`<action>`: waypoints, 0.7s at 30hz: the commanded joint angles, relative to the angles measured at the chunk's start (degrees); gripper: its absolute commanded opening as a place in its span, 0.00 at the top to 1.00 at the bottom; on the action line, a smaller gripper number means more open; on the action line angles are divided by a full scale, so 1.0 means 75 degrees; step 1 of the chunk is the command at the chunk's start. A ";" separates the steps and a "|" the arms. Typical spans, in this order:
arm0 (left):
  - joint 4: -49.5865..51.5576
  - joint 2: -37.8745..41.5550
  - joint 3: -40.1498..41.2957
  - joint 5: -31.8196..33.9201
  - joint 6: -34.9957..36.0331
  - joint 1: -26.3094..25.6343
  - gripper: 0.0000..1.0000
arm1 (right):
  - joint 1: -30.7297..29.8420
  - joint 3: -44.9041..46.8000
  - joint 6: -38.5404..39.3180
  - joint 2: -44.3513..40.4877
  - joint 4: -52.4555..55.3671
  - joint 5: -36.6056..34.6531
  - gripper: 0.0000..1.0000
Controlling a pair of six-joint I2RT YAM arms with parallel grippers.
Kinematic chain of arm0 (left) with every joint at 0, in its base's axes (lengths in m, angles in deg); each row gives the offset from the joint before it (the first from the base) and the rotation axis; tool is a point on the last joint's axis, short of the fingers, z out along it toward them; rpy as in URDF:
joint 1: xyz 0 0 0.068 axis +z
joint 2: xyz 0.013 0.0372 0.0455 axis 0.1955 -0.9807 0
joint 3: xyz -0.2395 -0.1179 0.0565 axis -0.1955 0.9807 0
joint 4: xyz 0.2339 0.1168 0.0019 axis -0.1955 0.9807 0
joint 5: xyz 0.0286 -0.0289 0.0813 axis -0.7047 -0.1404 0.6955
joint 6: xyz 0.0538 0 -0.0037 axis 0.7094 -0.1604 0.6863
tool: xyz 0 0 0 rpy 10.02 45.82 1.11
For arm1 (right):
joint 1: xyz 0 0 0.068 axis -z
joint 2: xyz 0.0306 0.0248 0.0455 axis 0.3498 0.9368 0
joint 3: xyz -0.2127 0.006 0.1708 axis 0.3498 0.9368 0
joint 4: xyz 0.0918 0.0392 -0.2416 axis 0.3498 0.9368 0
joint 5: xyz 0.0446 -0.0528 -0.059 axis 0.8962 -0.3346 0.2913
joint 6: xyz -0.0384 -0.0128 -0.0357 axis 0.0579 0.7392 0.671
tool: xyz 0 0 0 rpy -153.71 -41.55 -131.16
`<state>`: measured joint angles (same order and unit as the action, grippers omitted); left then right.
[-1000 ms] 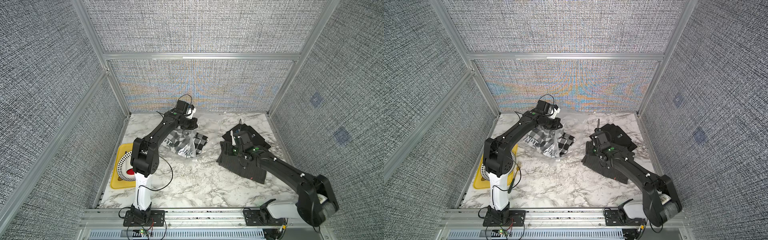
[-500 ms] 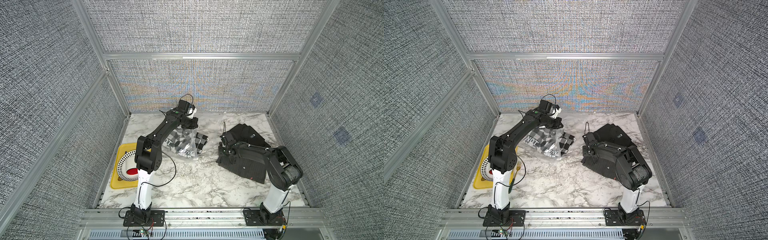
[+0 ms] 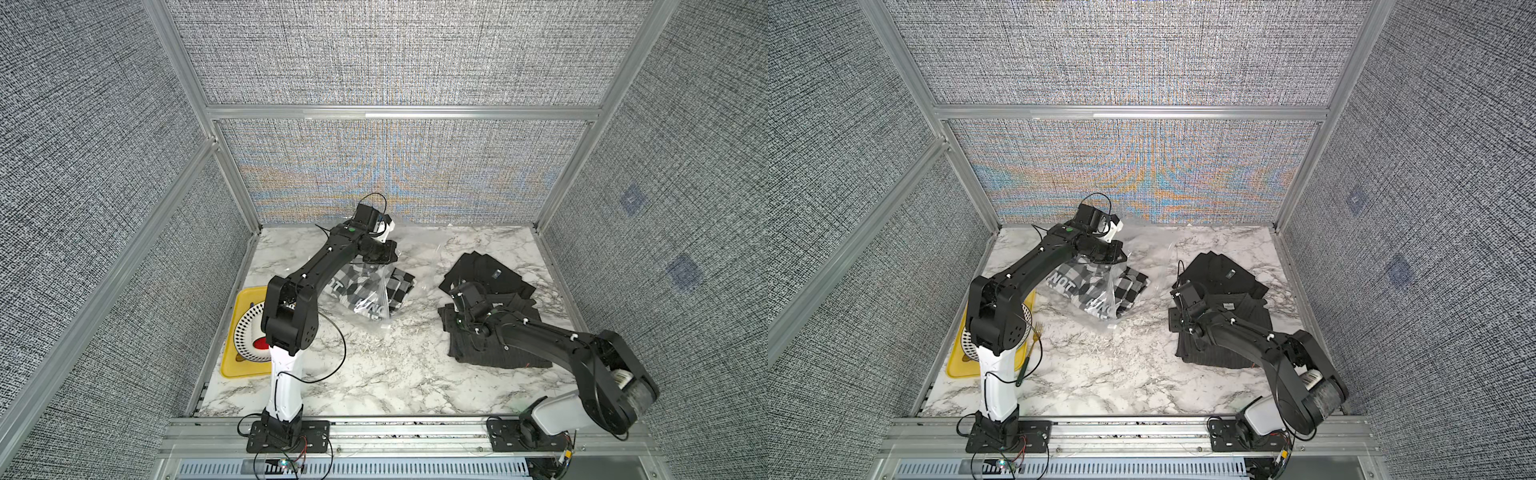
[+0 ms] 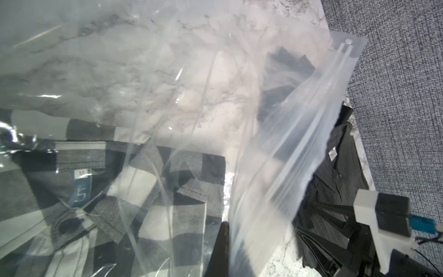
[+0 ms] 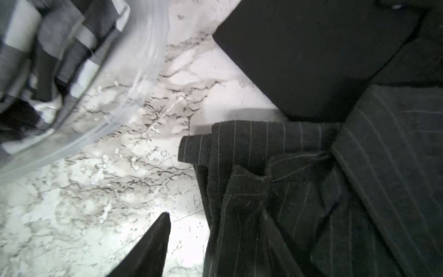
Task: Place the folded shirt into the vacuum bag
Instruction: Move the shirt at the center of the board.
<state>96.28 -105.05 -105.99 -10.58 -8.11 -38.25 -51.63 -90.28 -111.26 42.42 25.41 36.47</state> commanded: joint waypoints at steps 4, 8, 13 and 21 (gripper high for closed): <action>-0.0459 0.0658 -0.0081 -0.0490 -0.0108 -0.0394 1.00 | 0.0198 -0.0021 -0.0006 -0.0681 0.0101 0.0506 0.31; -0.0243 0.0528 -0.0377 -0.0366 -0.0013 -0.0492 1.00 | 0.0442 -0.0036 0.0204 -0.0651 0.0215 0.0541 0.27; -0.0242 0.0191 -0.0357 -0.0455 0.0023 -0.0527 1.00 | 0.0463 -0.0152 0.0382 -0.0143 0.0300 0.0273 0.26; -0.0245 0.0040 -0.0210 -0.0335 0.0032 -0.0529 1.00 | 0.0180 -0.0658 0.0462 0.1011 0.0509 -0.0408 0.27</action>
<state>95.13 -104.85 -107.72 -12.96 -8.46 -42.25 -49.38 -94.37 -108.45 48.43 27.99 36.38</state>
